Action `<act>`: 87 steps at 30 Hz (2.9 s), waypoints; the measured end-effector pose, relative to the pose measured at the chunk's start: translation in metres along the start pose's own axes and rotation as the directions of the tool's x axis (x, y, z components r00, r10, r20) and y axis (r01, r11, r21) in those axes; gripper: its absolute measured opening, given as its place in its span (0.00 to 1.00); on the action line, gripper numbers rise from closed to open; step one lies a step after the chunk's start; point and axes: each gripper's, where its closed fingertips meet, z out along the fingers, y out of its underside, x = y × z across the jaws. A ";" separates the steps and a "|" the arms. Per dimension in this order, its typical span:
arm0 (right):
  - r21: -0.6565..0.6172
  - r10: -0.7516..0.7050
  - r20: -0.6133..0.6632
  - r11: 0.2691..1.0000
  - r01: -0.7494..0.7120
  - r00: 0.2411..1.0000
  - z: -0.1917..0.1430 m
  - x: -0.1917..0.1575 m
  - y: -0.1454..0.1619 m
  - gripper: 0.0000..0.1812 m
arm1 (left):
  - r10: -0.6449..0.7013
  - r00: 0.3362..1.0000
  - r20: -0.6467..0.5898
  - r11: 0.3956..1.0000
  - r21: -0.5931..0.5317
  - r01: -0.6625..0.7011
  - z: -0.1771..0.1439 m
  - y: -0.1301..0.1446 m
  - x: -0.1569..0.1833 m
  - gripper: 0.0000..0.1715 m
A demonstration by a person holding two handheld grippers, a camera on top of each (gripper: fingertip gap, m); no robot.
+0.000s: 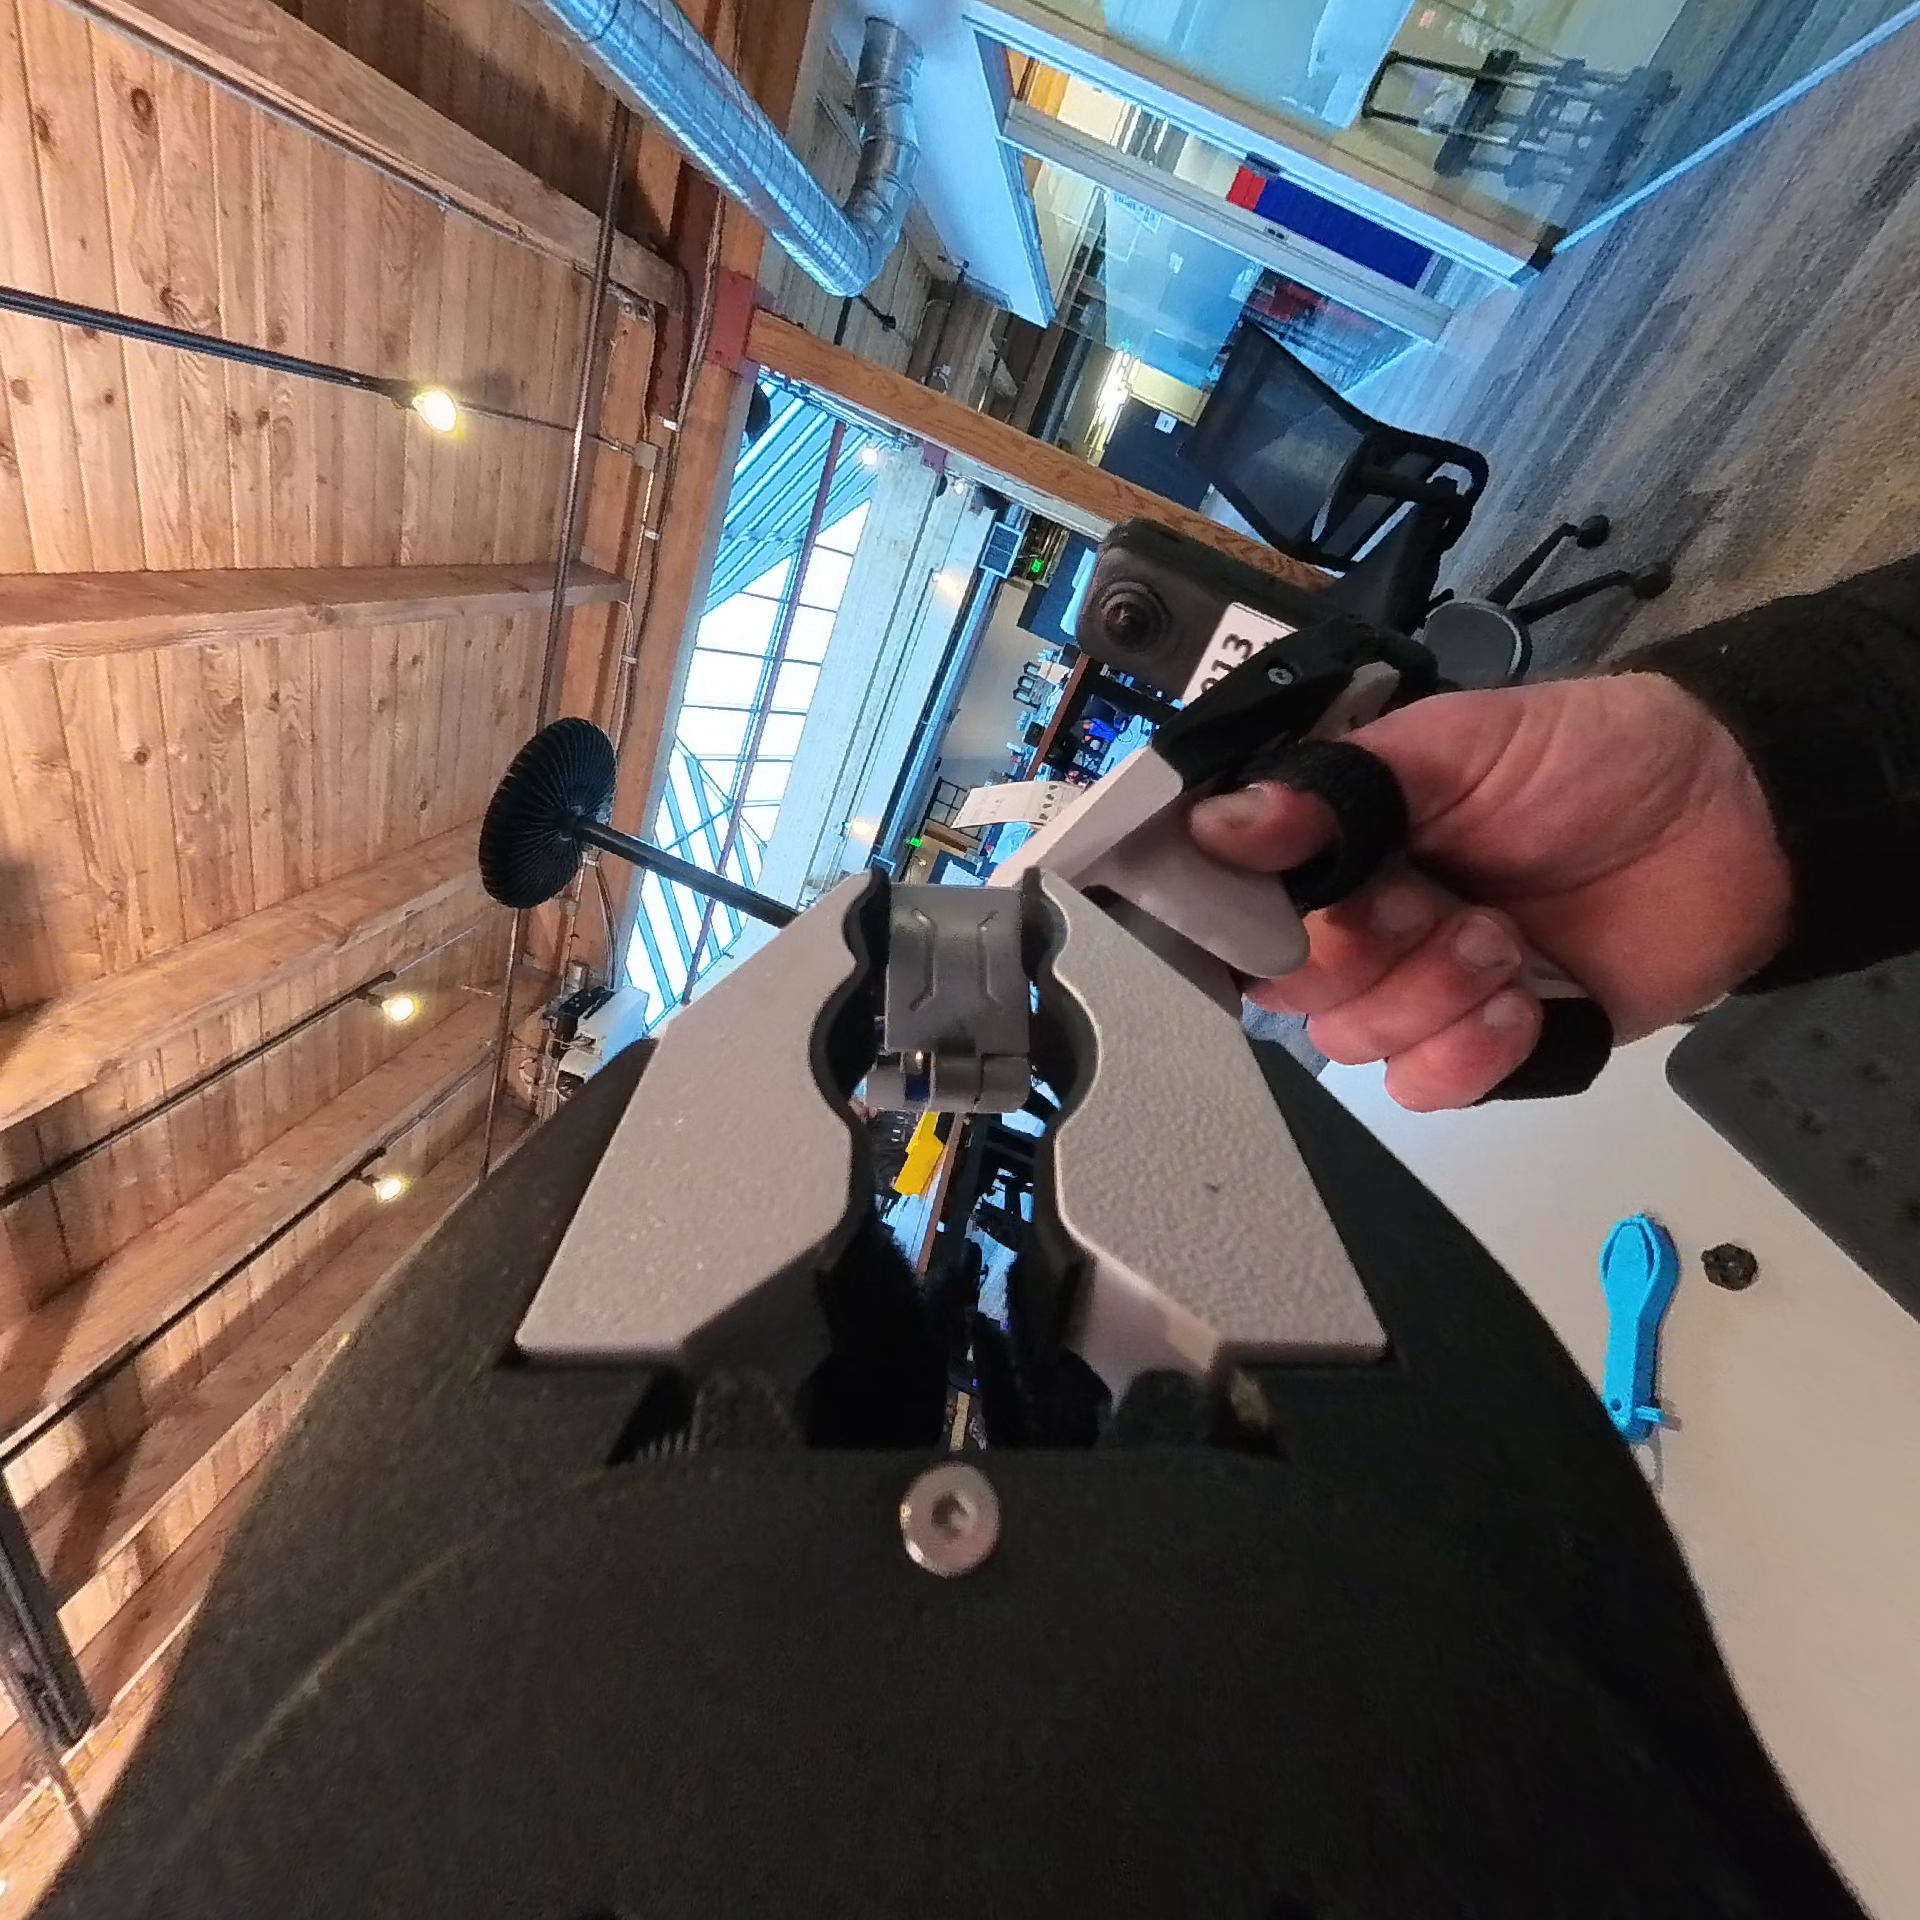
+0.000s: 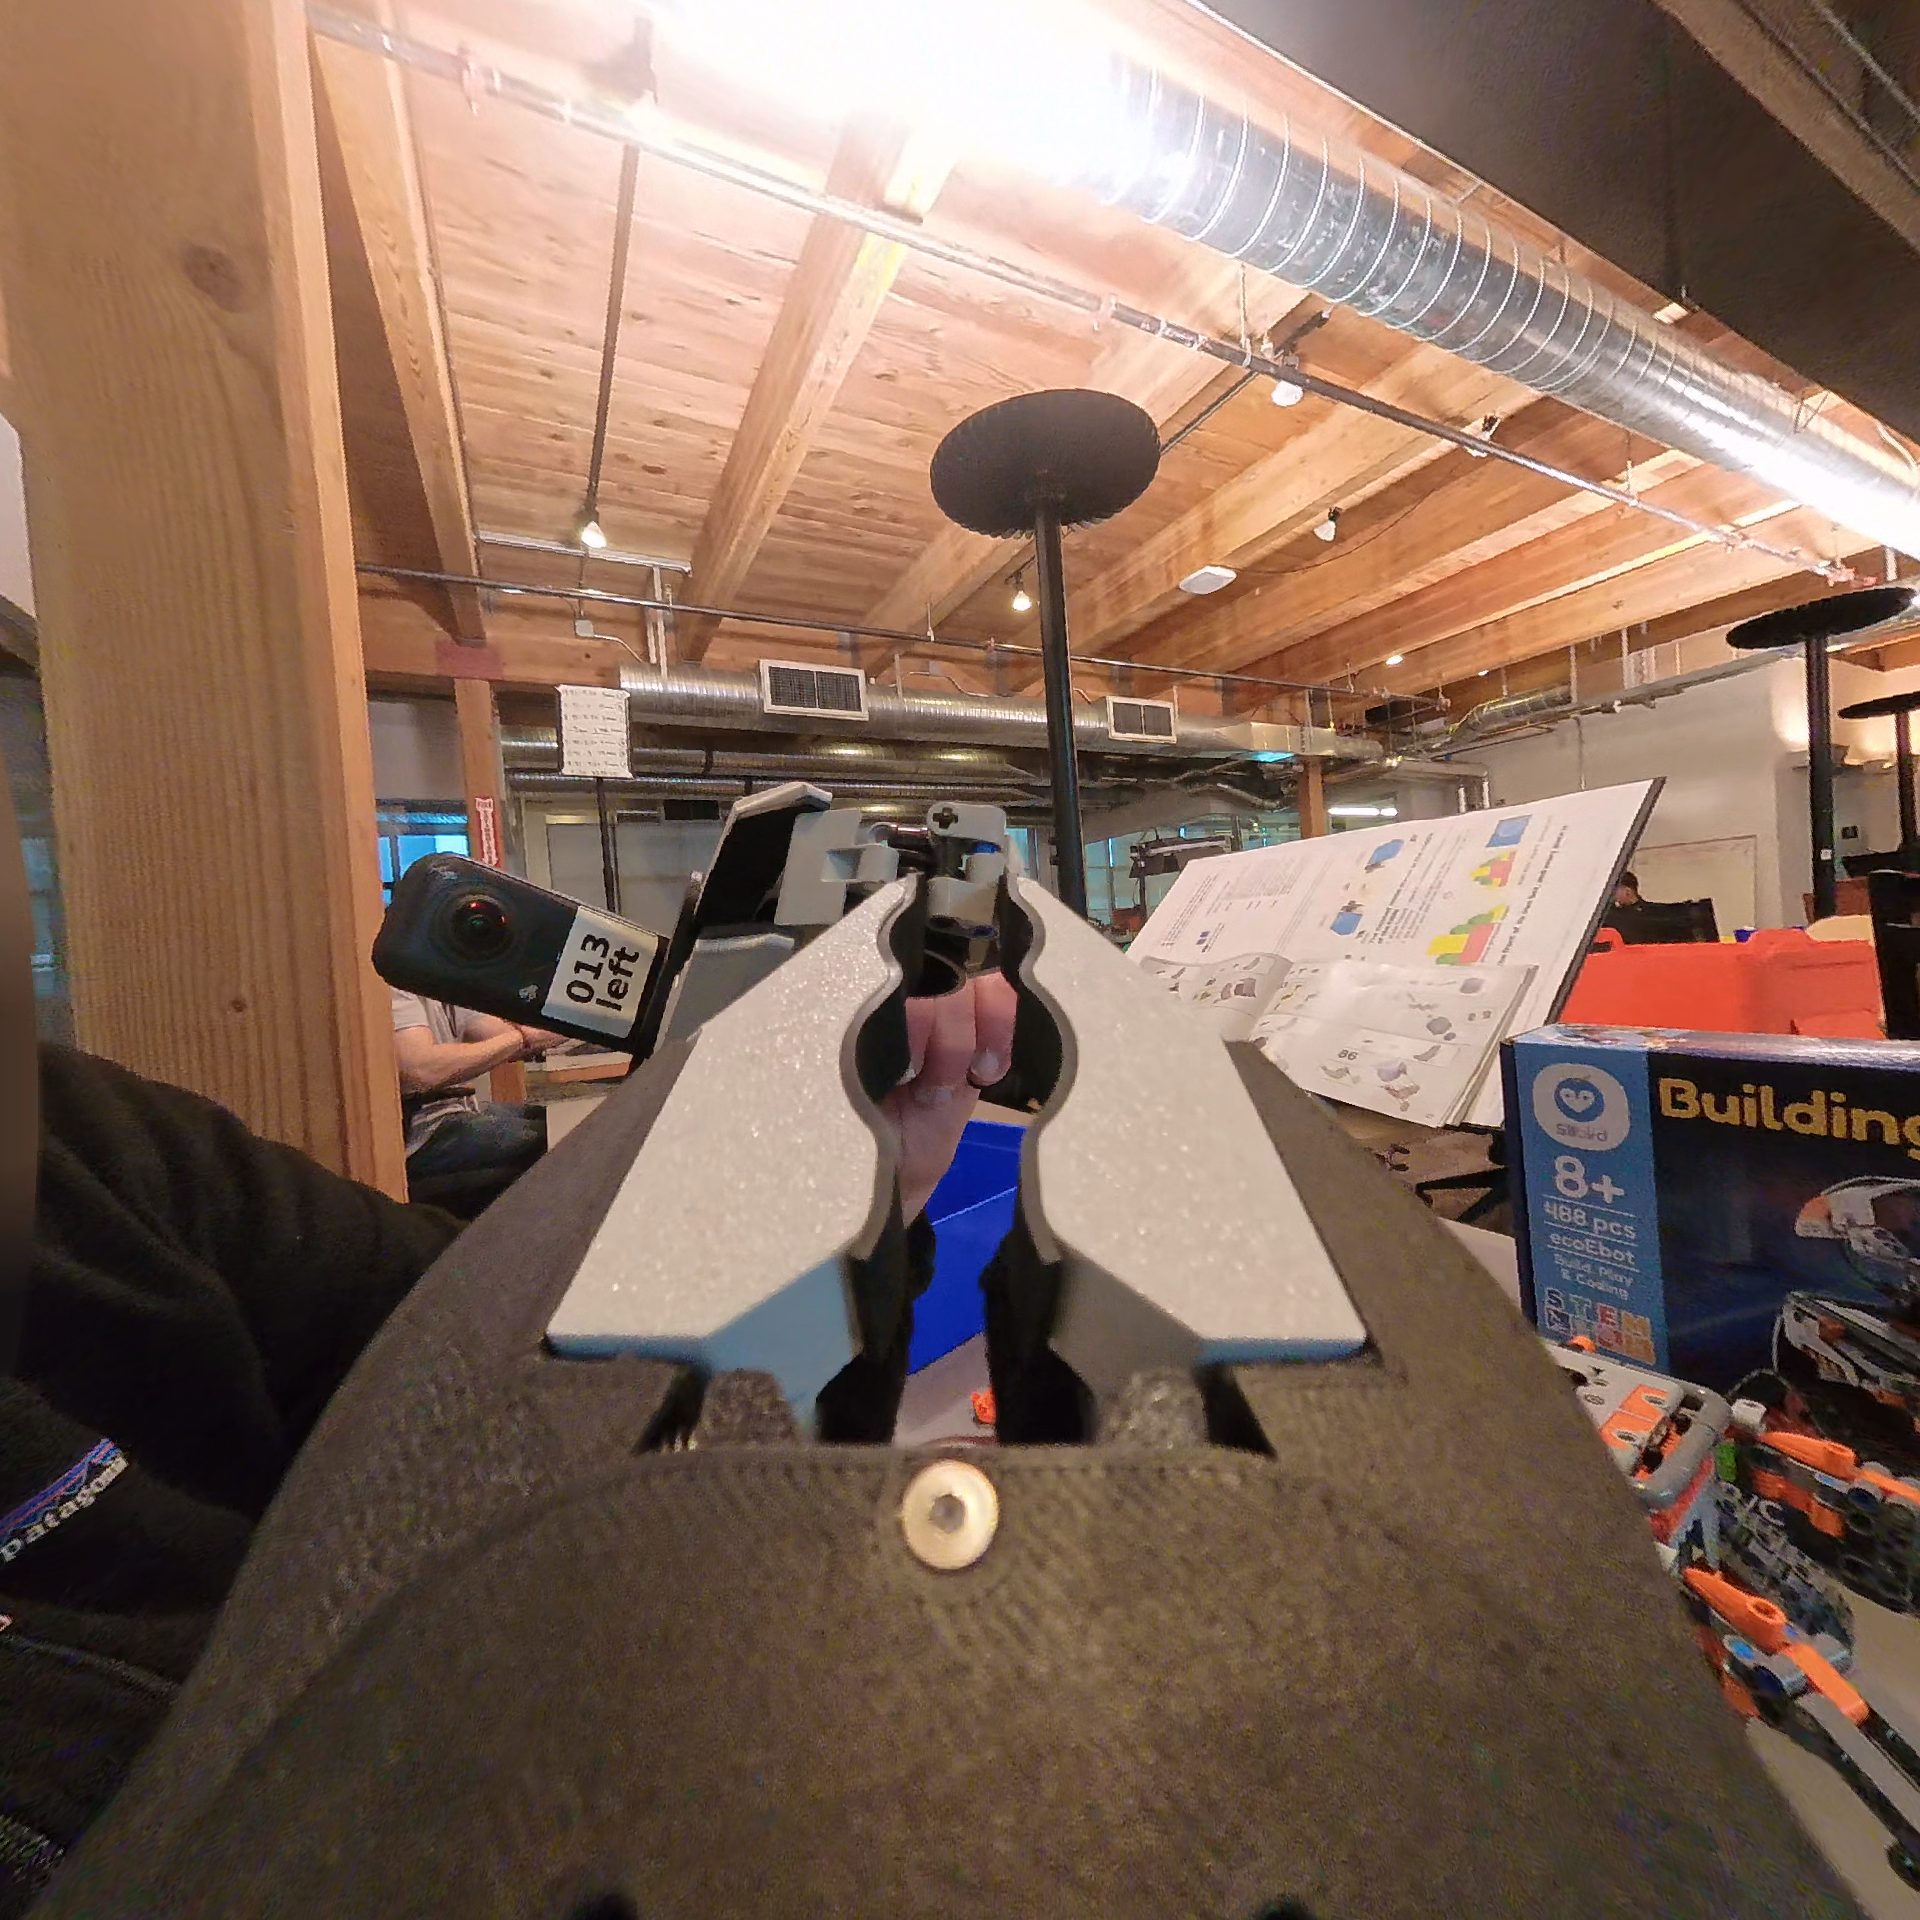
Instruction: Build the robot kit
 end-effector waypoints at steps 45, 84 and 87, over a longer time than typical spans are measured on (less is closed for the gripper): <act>-0.033 -0.226 -0.121 0.974 0.223 0.967 -0.008 0.004 0.004 0.03 | -0.127 0.992 -0.016 0.991 0.033 0.128 0.006 0.008 0.003 0.13; -0.100 -0.199 0.032 0.974 0.202 0.979 0.000 0.007 0.013 0.18 | -0.495 0.856 -0.153 0.854 0.094 0.511 -0.001 0.015 -0.004 0.13; -0.140 -0.195 0.079 0.969 0.204 0.978 0.012 0.003 0.026 0.22 | -0.601 0.775 -0.198 0.766 0.136 0.629 -0.011 0.012 -0.010 0.10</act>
